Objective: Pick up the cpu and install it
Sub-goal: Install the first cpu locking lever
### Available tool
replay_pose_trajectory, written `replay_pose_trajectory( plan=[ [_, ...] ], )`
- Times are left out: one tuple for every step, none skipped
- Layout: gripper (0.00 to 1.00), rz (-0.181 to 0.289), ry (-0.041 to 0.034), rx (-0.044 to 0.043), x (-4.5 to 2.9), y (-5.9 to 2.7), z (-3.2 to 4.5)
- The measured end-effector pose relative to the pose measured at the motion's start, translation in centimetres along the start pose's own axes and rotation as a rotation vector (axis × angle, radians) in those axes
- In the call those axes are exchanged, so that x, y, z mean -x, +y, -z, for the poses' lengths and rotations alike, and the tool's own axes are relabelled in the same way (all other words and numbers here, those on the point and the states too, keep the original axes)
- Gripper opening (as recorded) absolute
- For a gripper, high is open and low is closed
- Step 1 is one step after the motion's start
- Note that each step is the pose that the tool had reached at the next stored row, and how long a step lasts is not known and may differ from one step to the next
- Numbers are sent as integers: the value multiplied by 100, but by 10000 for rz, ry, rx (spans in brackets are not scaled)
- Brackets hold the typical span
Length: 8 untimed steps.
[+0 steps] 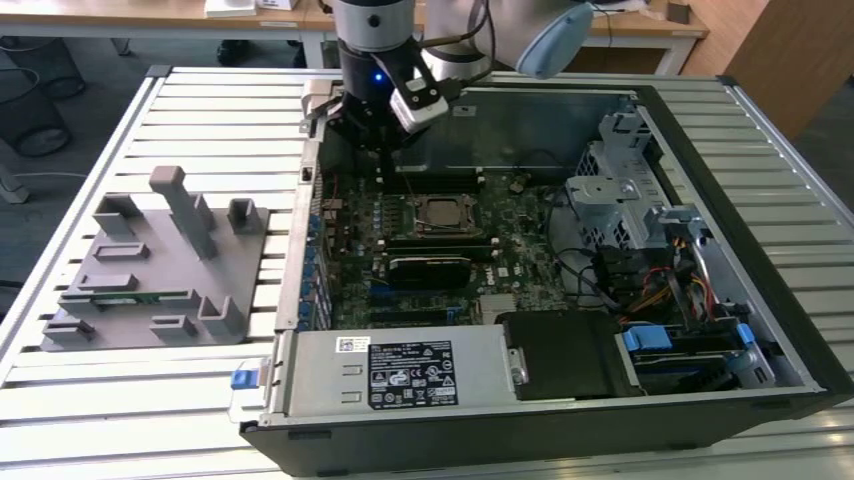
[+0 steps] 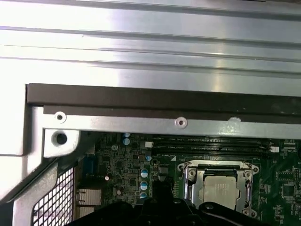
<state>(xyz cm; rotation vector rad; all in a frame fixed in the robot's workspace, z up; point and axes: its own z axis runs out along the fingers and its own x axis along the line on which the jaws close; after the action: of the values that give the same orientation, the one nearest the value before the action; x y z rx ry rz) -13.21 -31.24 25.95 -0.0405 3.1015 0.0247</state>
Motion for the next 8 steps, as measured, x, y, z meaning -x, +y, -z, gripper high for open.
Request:
replay_pose_trajectory(
  plan=[
    [11,2,-1,0,3,8,-2],
    [11,3,0,0,10,13,-3],
    [11,4,0,0,19,17,-4],
    [11,4,1,0,29,19,-6],
    [11,3,1,0,34,19,-6],
    [11,4,0,0,35,18,-6],
    [11,2,0,0,35,19,-6],
    [11,2,0,0,35,19,-6]
  ],
)
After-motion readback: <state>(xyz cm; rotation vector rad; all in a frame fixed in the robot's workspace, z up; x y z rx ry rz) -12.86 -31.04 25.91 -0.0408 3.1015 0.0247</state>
